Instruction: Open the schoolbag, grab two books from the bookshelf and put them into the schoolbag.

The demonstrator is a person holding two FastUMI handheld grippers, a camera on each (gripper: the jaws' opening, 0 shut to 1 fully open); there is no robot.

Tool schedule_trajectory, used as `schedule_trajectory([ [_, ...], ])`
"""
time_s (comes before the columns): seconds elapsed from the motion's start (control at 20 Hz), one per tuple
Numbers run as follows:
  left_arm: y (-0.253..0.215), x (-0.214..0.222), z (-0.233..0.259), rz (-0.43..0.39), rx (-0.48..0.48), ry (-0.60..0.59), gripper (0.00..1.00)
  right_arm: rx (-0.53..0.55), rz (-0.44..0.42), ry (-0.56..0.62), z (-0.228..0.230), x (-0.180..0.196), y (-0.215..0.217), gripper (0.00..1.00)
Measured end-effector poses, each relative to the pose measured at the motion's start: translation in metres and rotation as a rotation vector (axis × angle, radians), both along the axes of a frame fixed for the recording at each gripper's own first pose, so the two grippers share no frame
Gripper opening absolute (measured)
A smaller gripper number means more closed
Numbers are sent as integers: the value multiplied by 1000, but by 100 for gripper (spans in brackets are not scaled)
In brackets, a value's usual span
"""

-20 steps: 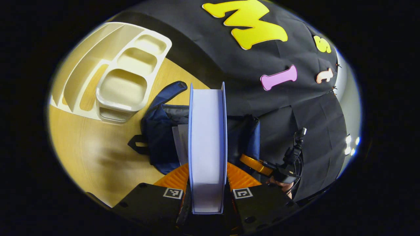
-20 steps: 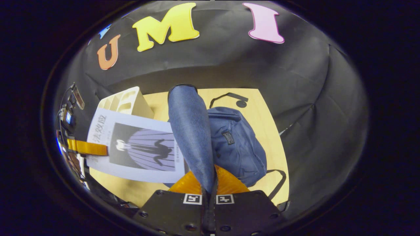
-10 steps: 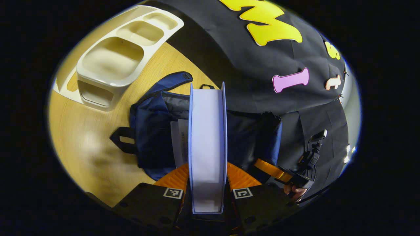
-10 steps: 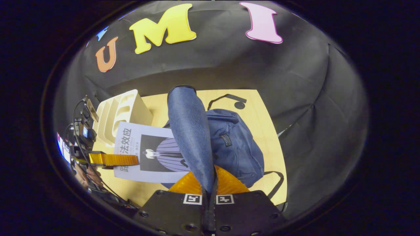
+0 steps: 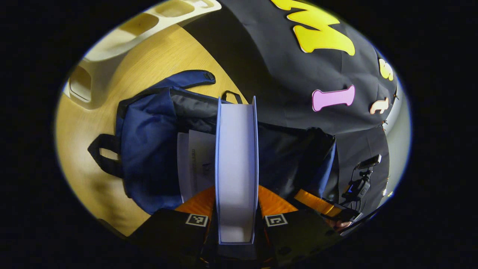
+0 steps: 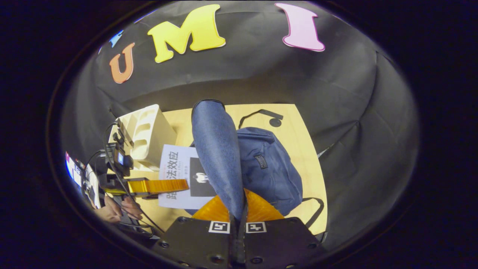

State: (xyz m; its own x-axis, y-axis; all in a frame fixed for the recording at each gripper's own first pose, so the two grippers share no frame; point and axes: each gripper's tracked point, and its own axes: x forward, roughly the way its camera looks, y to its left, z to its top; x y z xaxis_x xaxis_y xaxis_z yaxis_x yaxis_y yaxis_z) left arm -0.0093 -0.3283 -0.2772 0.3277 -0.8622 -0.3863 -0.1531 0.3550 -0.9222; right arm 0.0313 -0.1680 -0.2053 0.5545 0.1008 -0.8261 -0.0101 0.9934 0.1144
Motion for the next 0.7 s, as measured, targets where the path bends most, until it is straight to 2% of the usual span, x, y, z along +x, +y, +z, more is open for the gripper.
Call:
schedule_trajectory([
  [0.2,-23,-1,-8,21,-43,3,41,-5,24,1,2,2,9,1],
  [0.25,-30,0,-10,26,-57,11,41,-8,27,1,3,2,12,4],
  [0.3,-37,-1,-14,21,-65,18,41,-7,27,-1,3,3,13,1],
  [0.7,-63,8,-30,4,-125,22,43,-13,30,-1,4,3,15,1],
])
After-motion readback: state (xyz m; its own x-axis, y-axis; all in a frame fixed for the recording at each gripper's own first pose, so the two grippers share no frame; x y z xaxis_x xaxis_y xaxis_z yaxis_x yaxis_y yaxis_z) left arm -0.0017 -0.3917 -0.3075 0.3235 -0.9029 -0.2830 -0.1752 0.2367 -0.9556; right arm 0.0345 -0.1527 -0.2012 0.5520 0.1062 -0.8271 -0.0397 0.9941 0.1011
